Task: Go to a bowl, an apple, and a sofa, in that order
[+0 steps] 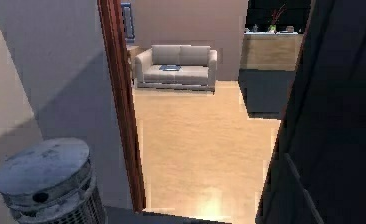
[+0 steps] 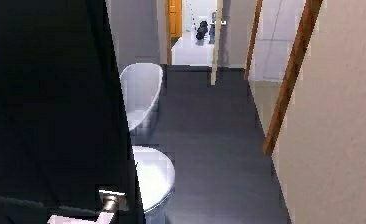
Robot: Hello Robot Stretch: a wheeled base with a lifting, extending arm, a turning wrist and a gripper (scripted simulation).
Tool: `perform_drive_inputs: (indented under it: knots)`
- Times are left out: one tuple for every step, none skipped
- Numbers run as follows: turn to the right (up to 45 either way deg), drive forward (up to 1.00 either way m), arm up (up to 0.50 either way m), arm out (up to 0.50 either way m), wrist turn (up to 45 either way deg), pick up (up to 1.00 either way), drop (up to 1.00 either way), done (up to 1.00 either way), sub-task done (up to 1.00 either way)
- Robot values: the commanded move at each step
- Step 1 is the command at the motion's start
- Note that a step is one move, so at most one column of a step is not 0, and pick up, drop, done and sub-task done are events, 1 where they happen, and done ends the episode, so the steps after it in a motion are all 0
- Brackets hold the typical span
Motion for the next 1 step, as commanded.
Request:
perform_drive_inputs:
  knots:
    - [0.0, 1.00, 0.00, 0.00, 0.0, 0.00, 0.00, 0.00, 0.00]
